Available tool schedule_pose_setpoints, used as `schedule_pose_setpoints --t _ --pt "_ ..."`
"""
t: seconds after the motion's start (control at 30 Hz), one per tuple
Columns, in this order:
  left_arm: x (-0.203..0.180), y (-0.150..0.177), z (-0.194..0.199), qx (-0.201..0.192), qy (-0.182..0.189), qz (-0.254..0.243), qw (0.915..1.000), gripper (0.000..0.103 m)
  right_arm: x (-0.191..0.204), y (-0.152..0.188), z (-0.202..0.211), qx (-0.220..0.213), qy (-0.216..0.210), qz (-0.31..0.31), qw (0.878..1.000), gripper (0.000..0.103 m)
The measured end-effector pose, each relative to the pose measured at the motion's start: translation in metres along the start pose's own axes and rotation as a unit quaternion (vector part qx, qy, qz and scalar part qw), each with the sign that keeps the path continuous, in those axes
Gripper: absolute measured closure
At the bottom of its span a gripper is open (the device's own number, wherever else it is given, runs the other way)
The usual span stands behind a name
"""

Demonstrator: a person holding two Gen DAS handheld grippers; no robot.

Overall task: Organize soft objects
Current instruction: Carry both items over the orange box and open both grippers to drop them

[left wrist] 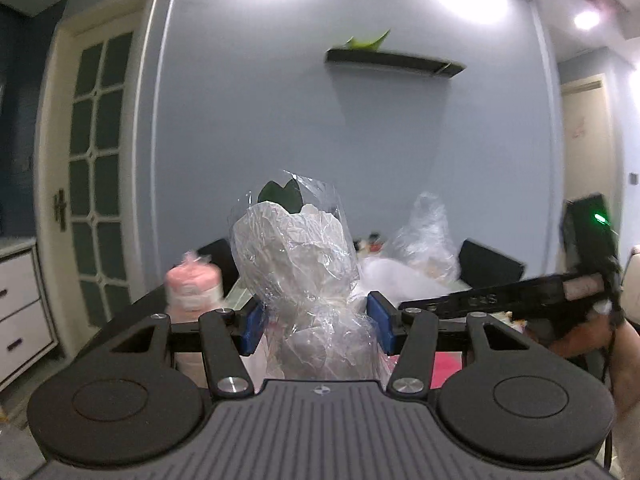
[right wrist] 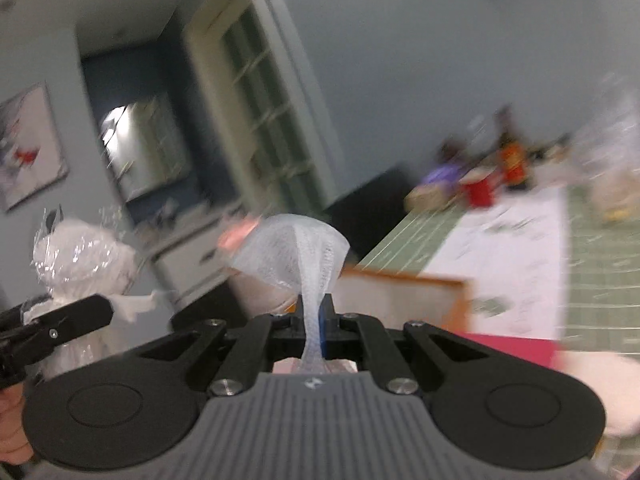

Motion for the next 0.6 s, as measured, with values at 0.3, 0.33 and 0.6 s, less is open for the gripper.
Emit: schedule_pose_setpoints --t 0.3,0.33,0.6 --pt "0.042 0.011 -0.073 0.066 -0.010 0.029 0.9974 0.042 -0.014 -0.008 -0.151 0.150 0.154 0.212 0.953 0.102" --pt "0.046 0.016 -0.077 0.073 -0.015 0.030 0.9968 0.042 -0.018 -0.010 -0.160 0.156 0.158 0.216 0.951 0.102" --pt "0.064 0.027 -0.088 0.114 0.012 0.031 0.9929 0.042 -0.039 -0.008 -0.222 0.234 0.174 0.261 0.920 0.102"
Point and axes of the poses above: each gripper's, at about its wrist camera, not at the fingertips, and z roughly against the way its jaws point, x to its left, y to its underside, the point moved 8 cm from there along -z, roughly the way its jaws point, and after that the axes turned 9 degrees about x, right-handed, at the moved point
